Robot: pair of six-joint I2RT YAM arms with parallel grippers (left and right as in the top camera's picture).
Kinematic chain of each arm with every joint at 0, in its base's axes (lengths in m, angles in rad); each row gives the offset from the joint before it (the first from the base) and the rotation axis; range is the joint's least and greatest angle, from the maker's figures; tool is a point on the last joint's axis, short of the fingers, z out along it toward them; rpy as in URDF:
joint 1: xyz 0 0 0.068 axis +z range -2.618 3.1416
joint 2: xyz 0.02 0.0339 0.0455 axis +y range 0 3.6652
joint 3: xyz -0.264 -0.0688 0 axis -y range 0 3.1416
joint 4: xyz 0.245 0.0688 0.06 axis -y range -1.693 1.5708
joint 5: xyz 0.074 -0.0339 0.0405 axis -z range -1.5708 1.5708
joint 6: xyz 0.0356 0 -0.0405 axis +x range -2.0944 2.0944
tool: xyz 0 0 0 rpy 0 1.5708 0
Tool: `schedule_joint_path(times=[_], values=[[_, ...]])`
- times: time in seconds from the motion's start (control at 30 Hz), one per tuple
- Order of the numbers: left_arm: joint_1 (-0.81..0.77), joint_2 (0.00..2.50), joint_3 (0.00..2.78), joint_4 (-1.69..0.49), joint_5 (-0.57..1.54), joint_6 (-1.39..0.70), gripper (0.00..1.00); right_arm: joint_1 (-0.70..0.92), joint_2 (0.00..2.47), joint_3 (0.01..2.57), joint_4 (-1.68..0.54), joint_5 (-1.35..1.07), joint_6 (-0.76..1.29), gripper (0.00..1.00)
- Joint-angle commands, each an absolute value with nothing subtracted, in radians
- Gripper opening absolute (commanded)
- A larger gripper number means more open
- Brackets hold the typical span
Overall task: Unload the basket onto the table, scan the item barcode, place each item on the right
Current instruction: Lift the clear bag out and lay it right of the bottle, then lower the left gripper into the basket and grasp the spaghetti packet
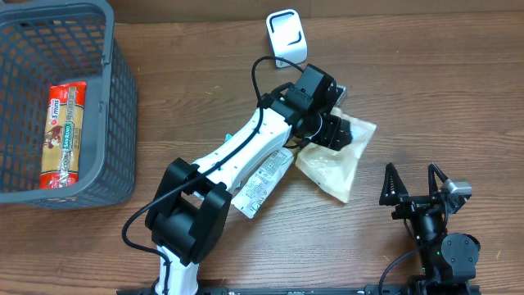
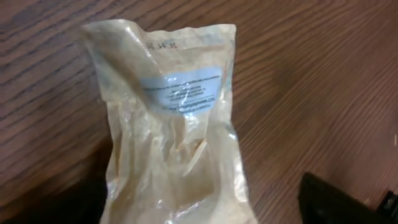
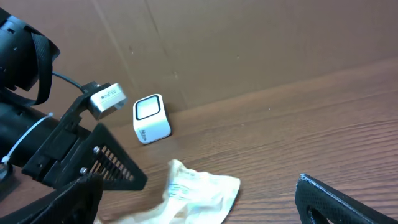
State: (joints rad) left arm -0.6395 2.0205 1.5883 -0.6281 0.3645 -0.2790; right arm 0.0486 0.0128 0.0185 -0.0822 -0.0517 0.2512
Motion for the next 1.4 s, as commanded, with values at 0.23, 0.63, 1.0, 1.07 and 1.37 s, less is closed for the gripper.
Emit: schedule_joint_path(times=[0.23,0.63,1.0,1.07,1.37], values=[[-0.451,1.964,1.890,-0.849,0.271,-0.248,1.00,0.056,0.003,0.008,-0.078,-0.049,0.255,1.00],[0.015,1.779,2.245,-1.192,-0.010,-0.209,1.00,0.056,0.003,0.008,-0.078,-0.049,0.255,1.00],[0.491,1.760,2.104,-1.232,-0.012,-0.220,1.00,0.056,0.003,0.008,-0.078,-0.049,0.255,1.00],[0.525,1.760,2.026,-1.191,-0.012,-0.199,1.00,0.056,0.003,0.008,-0.078,-0.049,0.255,1.00],[0.572,1.761,1.687,-0.886,-0.012,0.158,0.99,0.056,0.003,0.008,-0.078,-0.049,0.255,1.00]])
